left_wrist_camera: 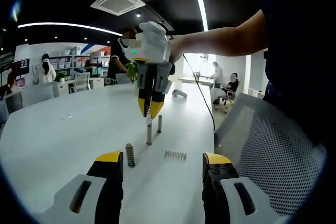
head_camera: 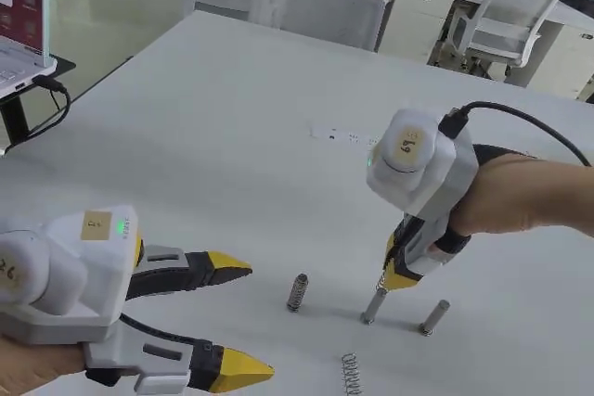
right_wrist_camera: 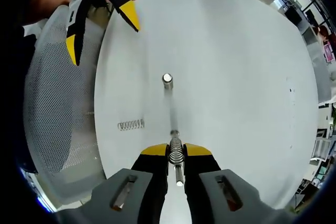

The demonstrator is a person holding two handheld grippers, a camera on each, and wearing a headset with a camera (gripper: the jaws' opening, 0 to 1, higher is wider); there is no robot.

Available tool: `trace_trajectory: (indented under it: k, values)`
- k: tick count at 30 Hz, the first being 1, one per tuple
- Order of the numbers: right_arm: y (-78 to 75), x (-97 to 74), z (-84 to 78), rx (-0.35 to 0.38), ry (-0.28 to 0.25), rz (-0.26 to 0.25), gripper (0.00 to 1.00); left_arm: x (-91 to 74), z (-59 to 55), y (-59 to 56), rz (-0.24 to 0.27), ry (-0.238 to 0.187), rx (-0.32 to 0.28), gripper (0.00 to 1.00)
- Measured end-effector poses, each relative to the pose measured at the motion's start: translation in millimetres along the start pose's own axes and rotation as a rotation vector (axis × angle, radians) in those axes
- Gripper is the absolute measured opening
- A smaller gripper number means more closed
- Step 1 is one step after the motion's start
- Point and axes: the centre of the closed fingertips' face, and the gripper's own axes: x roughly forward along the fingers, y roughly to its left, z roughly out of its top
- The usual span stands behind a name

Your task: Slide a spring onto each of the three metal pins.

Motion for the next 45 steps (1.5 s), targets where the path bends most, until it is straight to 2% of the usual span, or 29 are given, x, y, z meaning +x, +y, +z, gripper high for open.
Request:
trace_trajectory:
  k: [6, 15, 29, 45]
  values:
    - [-1.2, 3.8, -3.7, -0.007, 0.015, -0.001, 0.08, 0.1, -0.6, -0.2, 0.0, 0.003, -0.002, 0.56]
    - [-0.8, 12.7, -4.4, 0.006, 0.005, 0.014, 0.08, -0.7, -1.6, 0.5, 0.001, 0.01, -0.003, 0.55]
    - [2.1, 35.4, -8.4, 0.033, -0.013, 0.032, 0.08, 0.2, -0.3, -0.1, -0.002, 0.017, -0.001, 0.55]
    - [5.5, 56.1, -11.9, 0.023, -0.01, 0.032, 0.08, -0.9, -3.8, -1.4, 0.0, 0.025, -0.008, 0.54]
